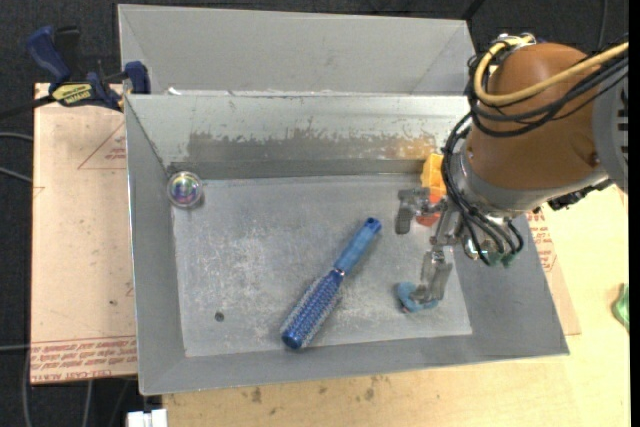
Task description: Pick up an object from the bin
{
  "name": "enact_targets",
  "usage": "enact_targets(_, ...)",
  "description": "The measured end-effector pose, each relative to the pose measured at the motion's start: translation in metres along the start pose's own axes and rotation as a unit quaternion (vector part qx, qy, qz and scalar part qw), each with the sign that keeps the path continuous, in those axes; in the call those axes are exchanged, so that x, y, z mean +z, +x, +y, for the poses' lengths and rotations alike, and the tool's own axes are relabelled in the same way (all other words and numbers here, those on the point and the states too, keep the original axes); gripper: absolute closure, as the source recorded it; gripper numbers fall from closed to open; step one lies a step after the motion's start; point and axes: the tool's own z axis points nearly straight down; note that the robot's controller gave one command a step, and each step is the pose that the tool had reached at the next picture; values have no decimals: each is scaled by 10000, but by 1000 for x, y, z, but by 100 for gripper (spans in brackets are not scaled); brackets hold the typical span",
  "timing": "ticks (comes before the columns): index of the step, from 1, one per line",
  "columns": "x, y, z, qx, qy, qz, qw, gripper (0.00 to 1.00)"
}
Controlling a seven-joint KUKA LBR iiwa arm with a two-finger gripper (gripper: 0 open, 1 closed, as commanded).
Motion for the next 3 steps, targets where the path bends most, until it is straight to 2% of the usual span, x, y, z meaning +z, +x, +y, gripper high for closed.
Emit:
enact_targets(1, 173, -12, 52, -2010, 4, -76, 9796, 0)
enact_targets(2, 143, 10, 52, -3183, 11, -47, 9480, 0)
enact_targets(3, 143, -18, 54, -4198, 13, -43, 9076, 0)
